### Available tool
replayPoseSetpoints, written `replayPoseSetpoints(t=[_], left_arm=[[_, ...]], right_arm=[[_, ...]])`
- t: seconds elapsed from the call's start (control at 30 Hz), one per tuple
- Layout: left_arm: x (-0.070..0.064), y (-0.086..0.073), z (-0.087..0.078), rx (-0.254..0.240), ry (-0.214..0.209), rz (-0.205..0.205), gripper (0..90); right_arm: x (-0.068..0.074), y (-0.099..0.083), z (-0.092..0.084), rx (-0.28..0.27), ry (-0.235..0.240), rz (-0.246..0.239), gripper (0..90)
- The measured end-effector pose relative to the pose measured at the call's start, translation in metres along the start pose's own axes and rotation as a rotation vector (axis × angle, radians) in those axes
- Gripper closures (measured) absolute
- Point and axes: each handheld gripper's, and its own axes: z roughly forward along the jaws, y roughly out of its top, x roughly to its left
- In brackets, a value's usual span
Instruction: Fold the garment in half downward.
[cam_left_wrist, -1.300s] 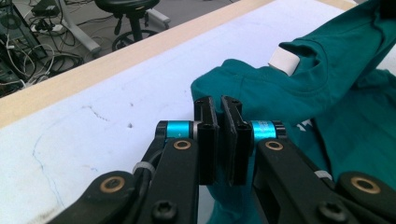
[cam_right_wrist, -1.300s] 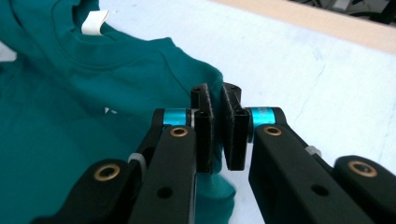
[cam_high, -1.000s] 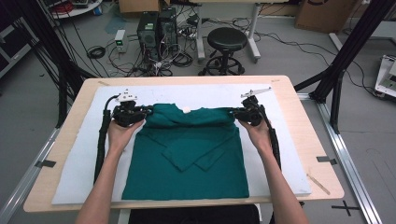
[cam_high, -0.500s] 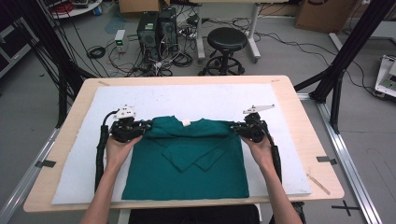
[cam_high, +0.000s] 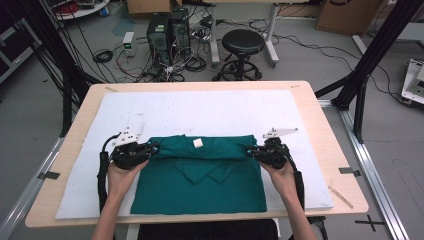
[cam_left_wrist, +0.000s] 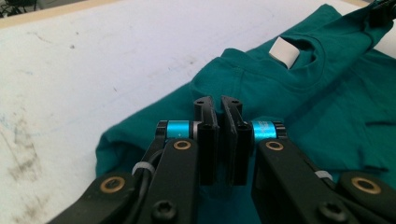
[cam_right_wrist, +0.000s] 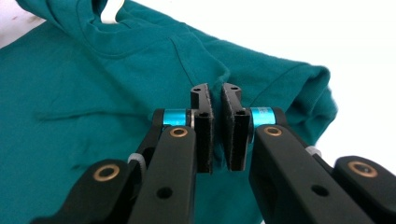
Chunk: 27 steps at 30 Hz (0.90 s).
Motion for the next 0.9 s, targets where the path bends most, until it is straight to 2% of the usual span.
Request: replayPoseSetpoints(t=[0.13, 0.23, 0.57, 0.73, 0.9], left_arm=[[-0.005, -0.009, -0.003, 0.011, -0.016, -0.01, 84.9], [-0.01, -0.013, -0.007, 0.018, -0.024, -0.001, 84.9], [-0.024, -0.029, -0.024, 0.008, -0.075, -0.007, 85.0], [-0.026, -0.036, -0.029, 0.008, -0.093, -0.026, 84.9], [-0.029, -0.04, -0.033, 0.016, -0.095, -0.025, 84.9]], right_arm=[[0.004, -0.011, -0.002, 0.002, 0.012, 0.006, 85.3], [0.007, -0.018, -0.003, 0.009, 0.017, 0.005, 85.3], [0.019, -0.037, -0.016, -0.005, 0.037, 0.008, 85.3], [0.023, -0.045, -0.019, -0.003, 0.051, 0.016, 85.3], [0.028, -0.05, -0.021, 0.0, 0.06, 0.02, 85.3]])
